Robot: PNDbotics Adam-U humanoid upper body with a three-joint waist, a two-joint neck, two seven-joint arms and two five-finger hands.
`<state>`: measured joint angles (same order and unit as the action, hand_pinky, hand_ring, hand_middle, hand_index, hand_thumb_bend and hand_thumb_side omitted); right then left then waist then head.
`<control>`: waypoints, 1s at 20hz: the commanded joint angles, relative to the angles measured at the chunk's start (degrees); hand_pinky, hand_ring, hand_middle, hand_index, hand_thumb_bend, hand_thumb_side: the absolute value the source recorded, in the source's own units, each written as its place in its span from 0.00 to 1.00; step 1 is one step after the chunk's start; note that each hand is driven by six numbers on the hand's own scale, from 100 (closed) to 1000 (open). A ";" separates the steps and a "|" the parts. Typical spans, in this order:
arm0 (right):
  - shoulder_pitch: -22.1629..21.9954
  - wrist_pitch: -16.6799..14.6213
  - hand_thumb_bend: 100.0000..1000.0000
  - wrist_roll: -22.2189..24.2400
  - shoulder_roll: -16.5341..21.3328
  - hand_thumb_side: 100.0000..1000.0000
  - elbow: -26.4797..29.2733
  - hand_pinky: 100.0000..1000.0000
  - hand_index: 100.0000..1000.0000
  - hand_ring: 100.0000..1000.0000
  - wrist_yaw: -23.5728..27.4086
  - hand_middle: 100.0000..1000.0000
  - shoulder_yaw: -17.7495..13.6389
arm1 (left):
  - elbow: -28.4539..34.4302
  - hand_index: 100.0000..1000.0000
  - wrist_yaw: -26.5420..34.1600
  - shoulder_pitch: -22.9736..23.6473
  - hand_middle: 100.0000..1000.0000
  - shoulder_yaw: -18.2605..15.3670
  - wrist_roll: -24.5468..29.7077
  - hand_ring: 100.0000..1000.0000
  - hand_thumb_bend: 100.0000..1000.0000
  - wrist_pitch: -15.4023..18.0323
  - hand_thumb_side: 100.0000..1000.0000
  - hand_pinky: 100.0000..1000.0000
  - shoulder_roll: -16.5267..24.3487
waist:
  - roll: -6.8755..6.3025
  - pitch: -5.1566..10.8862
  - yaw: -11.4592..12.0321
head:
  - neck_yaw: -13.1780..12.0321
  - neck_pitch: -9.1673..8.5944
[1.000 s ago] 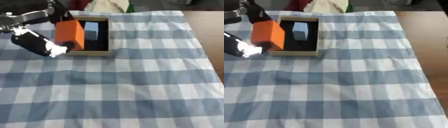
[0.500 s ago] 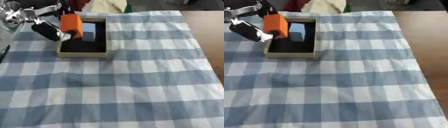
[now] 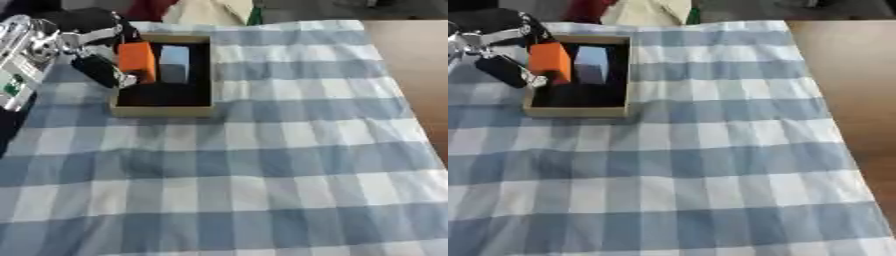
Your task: Pick up objects on the table and place them in the box.
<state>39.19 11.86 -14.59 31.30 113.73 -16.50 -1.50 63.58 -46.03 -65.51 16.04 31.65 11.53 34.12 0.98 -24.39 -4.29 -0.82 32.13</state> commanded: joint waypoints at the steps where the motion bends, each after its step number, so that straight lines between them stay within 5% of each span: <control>1: 0.79 -0.05 0.00 -0.03 0.70 0.65 0.86 0.88 0.64 0.76 0.41 0.48 -0.74 | -1.95 0.60 -0.89 -0.67 0.43 -1.40 -0.25 0.54 0.00 -0.17 0.33 0.60 0.18 | -0.01 1.21 -0.17 | -0.29 -0.64; 13: 0.30 0.26 0.00 -0.29 0.32 0.65 0.86 0.88 0.64 0.76 0.65 0.48 -1.18 | -3.61 0.71 -1.68 0.21 0.53 -1.52 -4.06 0.64 0.01 -1.48 0.46 0.70 -0.51 | 0.12 1.01 -0.50 | -0.26 -0.36; 15: 0.26 0.27 0.00 -0.28 0.30 0.65 0.86 0.88 0.64 0.76 0.69 0.48 -1.19 | -3.30 0.77 -3.26 0.16 0.60 -1.14 -5.30 0.70 0.22 -2.42 0.50 0.75 -0.17 | 0.10 1.01 -0.51 | -0.28 -0.31; 20: -0.02 0.37 0.00 -0.23 0.27 0.66 0.86 0.88 0.64 0.76 0.74 0.47 -1.26 | -2.22 0.81 -7.66 -0.10 0.67 -0.38 -6.05 0.75 0.39 -4.50 0.49 0.79 0.33 | 0.03 1.10 -0.44 | -0.16 -0.12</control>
<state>38.75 12.13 -14.71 30.58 113.73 -16.01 -2.12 60.08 -52.59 -64.48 15.71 25.83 7.57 32.84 1.04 -24.57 -4.66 -0.95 32.15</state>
